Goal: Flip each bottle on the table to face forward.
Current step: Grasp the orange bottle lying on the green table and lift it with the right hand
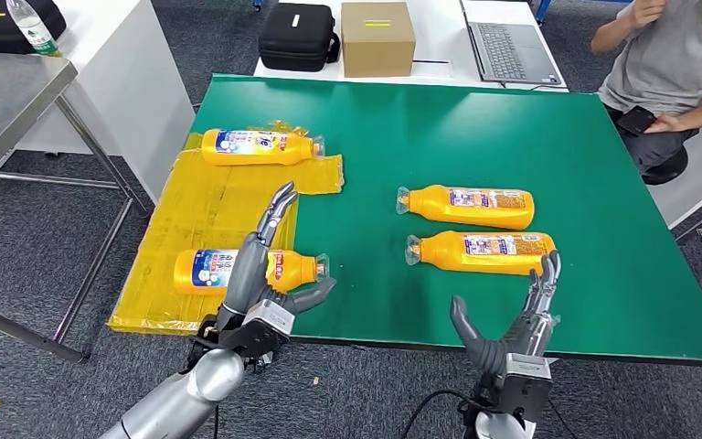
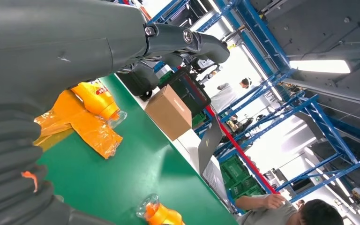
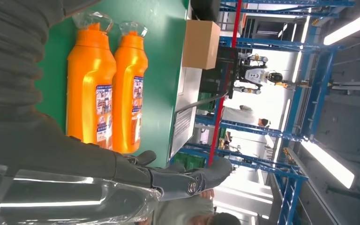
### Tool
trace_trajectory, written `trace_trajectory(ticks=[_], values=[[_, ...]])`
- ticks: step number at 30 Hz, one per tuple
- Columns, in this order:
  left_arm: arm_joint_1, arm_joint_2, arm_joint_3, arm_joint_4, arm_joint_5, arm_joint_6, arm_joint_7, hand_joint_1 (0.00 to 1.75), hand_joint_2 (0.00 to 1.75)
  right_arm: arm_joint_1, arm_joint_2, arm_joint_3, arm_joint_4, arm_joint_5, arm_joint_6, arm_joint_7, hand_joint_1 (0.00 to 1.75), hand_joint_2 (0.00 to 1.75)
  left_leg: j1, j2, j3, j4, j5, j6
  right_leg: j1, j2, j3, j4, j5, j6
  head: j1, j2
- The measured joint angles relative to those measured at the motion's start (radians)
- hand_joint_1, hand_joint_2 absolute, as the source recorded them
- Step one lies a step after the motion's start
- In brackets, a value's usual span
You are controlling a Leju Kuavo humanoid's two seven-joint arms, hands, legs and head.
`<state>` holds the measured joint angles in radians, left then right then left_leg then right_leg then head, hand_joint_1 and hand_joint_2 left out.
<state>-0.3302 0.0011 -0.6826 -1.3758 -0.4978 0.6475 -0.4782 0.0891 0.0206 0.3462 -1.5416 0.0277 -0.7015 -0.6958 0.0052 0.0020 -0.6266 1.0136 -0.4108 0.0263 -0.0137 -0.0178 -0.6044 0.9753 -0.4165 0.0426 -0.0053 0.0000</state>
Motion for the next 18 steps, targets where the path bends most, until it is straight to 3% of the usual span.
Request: trace_trajectory(ticks=[8, 15, 18], values=[[0.032, 0.000, 0.020, -0.034, 0.007, 0.038, -0.018, 0.00, 1.75, 0.030, -0.013, -0.012, -0.022, -0.026, 0.000, 0.000, 0.00, 1.75, 0.000, 0.000, 0.000, 0.000, 0.000, 0.000, 0.000, 0.000, 0.000, 0.000, 0.000, 0.000, 0.000, 0.000], [0.097, 0.000, 0.059, -0.085, 0.140, 0.018, -0.063, 0.00, 1.75, 0.066, -0.081, 0.031, -0.064, -0.227, 0.001, 0.004, 0.00, 1.75, 0.000, 0.000, 0.000, 0.000, 0.000, 0.000, 0.000, 0.000, 0.000, 0.000, 0.000, 0.000, 0.000, 0.000], [0.110, -0.006, 0.063, -0.091, 0.193, -0.016, -0.064, 0.00, 1.75, 0.082, -0.100, 0.044, -0.086, -0.261, 0.002, 0.002, 0.00, 0.44, 0.000, 0.000, 0.000, 0.000, 0.000, 0.000, 0.000, 0.000, 0.000, -0.001, 0.000, 0.000, 0.000, 0.000]])
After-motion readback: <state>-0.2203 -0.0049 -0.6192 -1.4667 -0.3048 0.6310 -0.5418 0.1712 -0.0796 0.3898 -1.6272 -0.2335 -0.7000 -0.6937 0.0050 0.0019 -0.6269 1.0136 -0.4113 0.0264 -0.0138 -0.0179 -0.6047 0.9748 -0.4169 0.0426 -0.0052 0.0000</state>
